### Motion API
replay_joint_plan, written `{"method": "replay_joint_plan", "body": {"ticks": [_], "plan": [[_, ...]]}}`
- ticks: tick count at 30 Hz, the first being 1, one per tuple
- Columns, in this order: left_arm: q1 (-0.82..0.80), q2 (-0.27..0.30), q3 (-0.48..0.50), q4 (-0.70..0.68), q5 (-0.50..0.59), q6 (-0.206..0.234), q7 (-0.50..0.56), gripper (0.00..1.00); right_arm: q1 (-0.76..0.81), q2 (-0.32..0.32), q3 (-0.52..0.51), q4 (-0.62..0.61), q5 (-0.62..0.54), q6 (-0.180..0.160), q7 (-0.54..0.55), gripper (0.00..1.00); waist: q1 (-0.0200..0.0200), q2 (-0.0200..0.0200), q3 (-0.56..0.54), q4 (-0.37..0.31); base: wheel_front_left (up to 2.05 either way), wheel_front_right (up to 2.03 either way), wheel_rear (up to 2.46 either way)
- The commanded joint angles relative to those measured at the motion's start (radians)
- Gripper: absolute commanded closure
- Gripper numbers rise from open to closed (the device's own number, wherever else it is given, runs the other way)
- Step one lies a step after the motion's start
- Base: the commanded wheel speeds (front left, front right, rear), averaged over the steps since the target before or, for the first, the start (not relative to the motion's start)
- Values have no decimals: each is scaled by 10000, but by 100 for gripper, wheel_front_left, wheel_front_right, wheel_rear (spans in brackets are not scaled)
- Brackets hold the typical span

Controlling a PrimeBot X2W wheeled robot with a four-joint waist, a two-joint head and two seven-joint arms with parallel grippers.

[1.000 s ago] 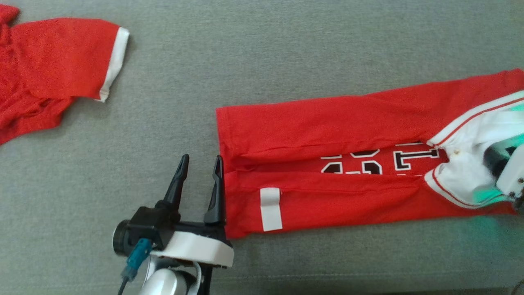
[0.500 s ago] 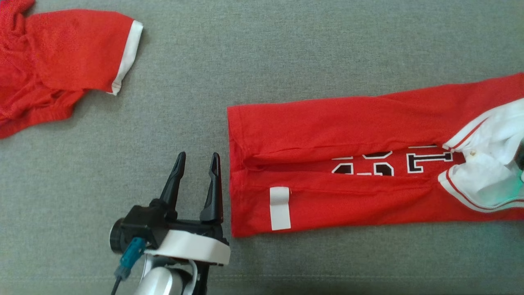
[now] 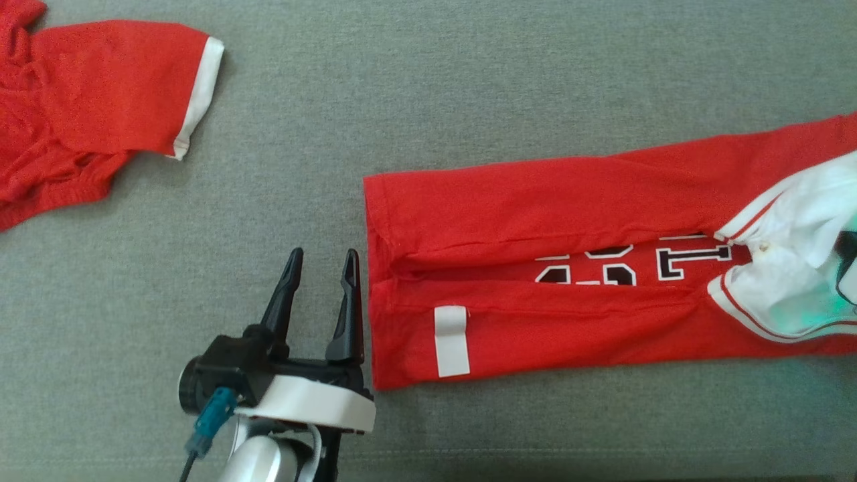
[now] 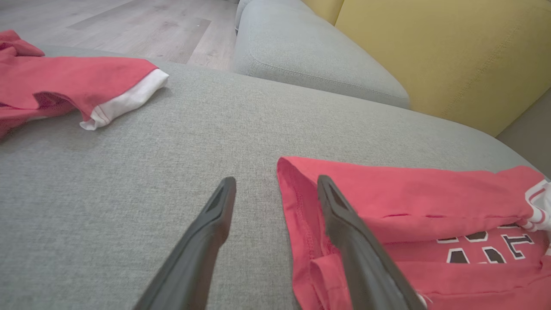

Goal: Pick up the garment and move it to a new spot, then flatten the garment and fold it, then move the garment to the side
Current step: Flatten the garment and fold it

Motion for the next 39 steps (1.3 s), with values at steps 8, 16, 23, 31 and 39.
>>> {"method": "replay_joint_plan", "body": {"ticks": [8,16,23,31,39], "plan": [[-12,-69,339,-366,-80,-27,-122,0,-69,-446,-736,109,47,-9,-521,100,0,-1,-114,-158,0,0,0],[7,-70,310,-335,-159,-25,-122,0,-2,-533,-582,-935,465,-9,-819,100,0,-1,-206,-289,0,0,0],[25,-70,380,-305,-232,-46,-122,0,603,-532,1451,-3136,1092,-9,-671,100,0,-1,-294,-371,0,0,0],[-280,-70,104,-171,-530,-67,-122,0,399,142,5010,-4537,1379,-9,-464,100,0,-1,-358,-20,0,0,0],[-126,-70,0,-13,-711,6,-122,0,2,1691,6101,-3955,1196,-9,-1101,100,0,-1,-632,597,0,0,0]]}}
